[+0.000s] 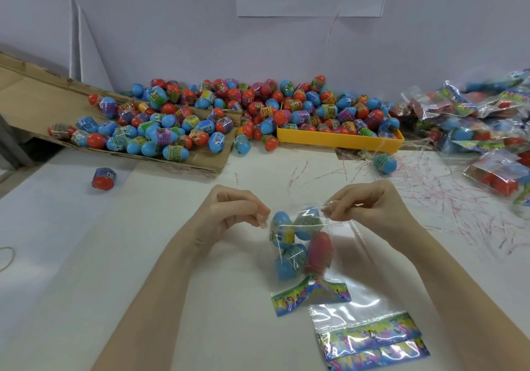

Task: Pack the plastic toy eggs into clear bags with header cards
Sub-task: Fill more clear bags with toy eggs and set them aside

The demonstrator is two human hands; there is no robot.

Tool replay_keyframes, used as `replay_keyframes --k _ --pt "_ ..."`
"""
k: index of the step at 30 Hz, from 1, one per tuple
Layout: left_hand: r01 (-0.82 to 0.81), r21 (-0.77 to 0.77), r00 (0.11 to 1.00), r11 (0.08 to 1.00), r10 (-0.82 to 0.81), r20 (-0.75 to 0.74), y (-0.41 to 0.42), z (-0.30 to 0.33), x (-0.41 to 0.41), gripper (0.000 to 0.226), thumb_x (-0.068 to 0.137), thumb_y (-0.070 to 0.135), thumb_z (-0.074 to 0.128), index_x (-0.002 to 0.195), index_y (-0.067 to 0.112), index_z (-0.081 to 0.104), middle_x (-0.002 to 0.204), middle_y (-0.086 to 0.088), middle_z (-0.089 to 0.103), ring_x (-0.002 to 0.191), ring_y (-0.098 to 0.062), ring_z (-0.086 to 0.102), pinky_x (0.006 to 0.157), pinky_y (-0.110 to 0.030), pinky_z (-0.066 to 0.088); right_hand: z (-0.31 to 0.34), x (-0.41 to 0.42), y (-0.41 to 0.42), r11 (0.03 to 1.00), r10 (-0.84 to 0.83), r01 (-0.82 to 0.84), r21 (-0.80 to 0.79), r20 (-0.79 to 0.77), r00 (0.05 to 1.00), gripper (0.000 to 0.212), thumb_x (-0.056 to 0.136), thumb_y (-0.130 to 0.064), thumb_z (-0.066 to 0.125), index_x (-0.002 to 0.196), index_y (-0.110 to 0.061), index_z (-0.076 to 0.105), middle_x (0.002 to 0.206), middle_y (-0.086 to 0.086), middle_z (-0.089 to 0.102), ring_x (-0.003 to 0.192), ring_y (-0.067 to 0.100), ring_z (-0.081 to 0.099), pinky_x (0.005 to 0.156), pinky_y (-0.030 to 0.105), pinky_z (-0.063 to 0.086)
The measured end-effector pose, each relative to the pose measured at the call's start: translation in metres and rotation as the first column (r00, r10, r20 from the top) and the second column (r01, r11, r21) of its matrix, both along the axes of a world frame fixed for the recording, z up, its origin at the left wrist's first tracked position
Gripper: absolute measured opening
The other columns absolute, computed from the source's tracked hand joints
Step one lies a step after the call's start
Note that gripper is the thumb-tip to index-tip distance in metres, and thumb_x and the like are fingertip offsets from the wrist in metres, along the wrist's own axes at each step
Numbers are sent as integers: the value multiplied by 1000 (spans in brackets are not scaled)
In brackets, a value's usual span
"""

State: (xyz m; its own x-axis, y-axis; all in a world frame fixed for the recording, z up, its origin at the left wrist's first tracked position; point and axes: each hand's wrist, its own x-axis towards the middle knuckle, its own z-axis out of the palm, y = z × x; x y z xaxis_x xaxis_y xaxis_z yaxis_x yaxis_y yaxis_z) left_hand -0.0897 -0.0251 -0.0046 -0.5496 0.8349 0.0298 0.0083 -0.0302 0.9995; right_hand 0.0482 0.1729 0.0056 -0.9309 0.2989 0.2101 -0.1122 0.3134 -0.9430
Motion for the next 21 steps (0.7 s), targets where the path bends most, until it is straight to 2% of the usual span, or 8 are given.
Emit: replay_keyframes --k 2,4,12,14,16,18,19,21 --pt "-23 -49 997 999 20 -72 0 1 1 2 57 14 76 57 15 74 59 -3 66 58 -10 60 58 -16 48 -1 0 -1 1000 -4 4 31 -1 1000 55 63 32 53 48 -18 70 61 3 68 66 10 66 63 20 52" --pt "-73 -103 988 992 58 -141 1 1 1 21 42 21 90 56 18 74 59 2 68 57 -6 61 58 -14 48 -2 0 -1 998 -12 12 62 -4 1000 52 62 32 54 48 -17 69 60 2 68 67 9 66 64 19 52" --pt "-46 -83 990 995 35 -139 -1 0 2 21 41 23 82 61 22 75 63 5 69 61 -3 62 60 -12 49 -5 -1 0 981 -37 27 194 48 998 32 66 26 61 51 -1 68 69 4 66 66 1 64 65 15 51" --pt "-52 -71 990 996 42 -133 -1 0 3 21 40 23 82 60 22 75 62 5 68 60 -3 61 59 -12 49 1 4 8 978 -64 40 207 108 992 44 67 28 57 50 -10 69 74 3 67 68 0 64 67 15 51" --pt "-54 -58 990 997 46 -133 -1 0 3 21 41 21 82 60 22 75 62 5 68 59 -2 61 58 -12 48 8 8 11 960 -171 161 230 24 985 51 71 26 53 59 -21 70 84 0 69 77 2 64 69 14 51" --pt "-45 -47 990 998 38 -136 -1 1 3 20 42 18 81 61 22 75 62 5 68 58 -2 61 58 -12 48 14 6 -3 930 -238 265 254 -132 962 36 79 9 59 79 -27 67 95 -9 66 88 1 62 76 13 50" --pt "-36 -38 990 999 31 -135 -1 1 3 20 42 17 81 61 22 75 62 5 68 58 -2 61 57 -12 48 14 3 -15 929 -203 238 284 -146 968 26 81 -10 65 91 -33 62 100 -15 64 93 -2 59 80 12 47" --pt "-22 -22 990 1000 19 -138 0 2 4 20 44 13 81 61 22 75 62 5 68 58 -3 61 57 -12 48 10 -4 -35 909 -94 79 408 15 995 35 74 -52 65 105 -49 50 105 -25 59 98 -7 53 83 8 40"
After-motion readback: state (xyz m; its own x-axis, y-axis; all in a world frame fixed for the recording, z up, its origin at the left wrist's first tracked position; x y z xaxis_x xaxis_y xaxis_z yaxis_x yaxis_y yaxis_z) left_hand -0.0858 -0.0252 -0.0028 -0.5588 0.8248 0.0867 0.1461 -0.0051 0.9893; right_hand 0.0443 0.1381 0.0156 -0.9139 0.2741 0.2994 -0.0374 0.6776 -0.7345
